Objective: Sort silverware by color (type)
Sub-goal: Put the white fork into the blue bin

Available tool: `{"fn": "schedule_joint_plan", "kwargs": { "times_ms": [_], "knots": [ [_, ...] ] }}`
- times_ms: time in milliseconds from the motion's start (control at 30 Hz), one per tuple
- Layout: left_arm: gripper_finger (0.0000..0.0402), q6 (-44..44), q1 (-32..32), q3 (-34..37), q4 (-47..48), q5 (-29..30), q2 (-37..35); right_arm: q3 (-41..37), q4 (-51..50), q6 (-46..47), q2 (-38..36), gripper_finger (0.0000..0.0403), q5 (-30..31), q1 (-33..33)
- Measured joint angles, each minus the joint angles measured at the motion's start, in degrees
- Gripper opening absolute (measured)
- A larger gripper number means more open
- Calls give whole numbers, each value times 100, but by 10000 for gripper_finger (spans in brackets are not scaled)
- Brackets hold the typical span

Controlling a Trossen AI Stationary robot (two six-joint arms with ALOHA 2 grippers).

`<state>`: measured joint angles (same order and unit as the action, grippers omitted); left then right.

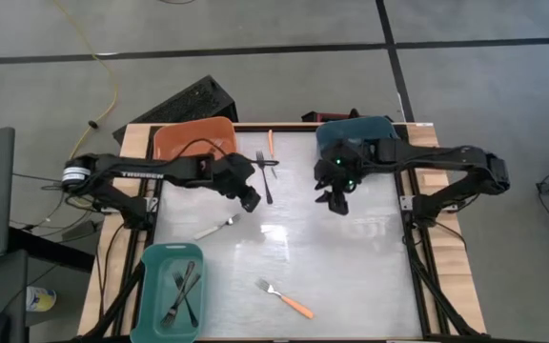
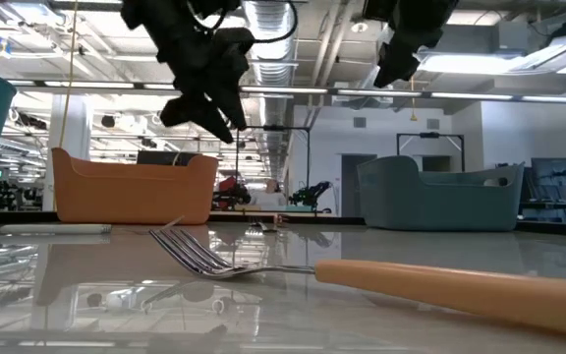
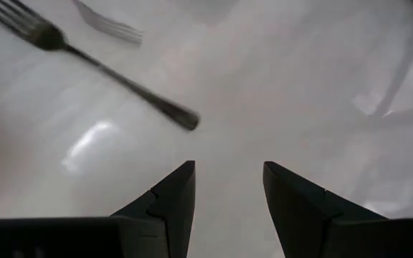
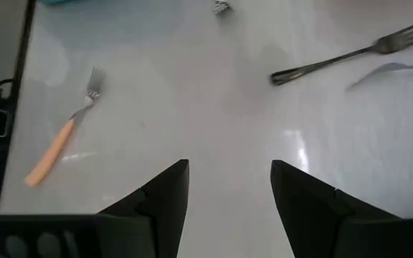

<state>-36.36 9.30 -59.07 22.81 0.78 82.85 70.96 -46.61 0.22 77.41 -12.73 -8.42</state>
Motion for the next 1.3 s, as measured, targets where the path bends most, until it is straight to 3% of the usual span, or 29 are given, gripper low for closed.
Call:
{"fn": "schedule_joint_plan", "kwargs": {
  "times_ms": [167, 300, 433, 667, 1300],
  "knots": [
    [148, 685, -67, -427, 1060, 263, 32, 0, 264, 220, 118, 221, 3, -112],
    [148, 1021, -219, -426, 2084, 64, -2, 0, 594, 567, 394, 221, 63, -60],
    [148, 1239, -539, -283, 2873, 262, -4, 0, 724, 774, 651, 221, 74, 70],
    [148, 1557, -1126, 358, 2640, 292, 2, 0, 1180, 1048, 1017, 221, 81, 295],
    [148, 734, -1696, 1442, 1191, 257, 5, 0, 1300, 1026, 966, 221, 83, 268]
  ]
}}
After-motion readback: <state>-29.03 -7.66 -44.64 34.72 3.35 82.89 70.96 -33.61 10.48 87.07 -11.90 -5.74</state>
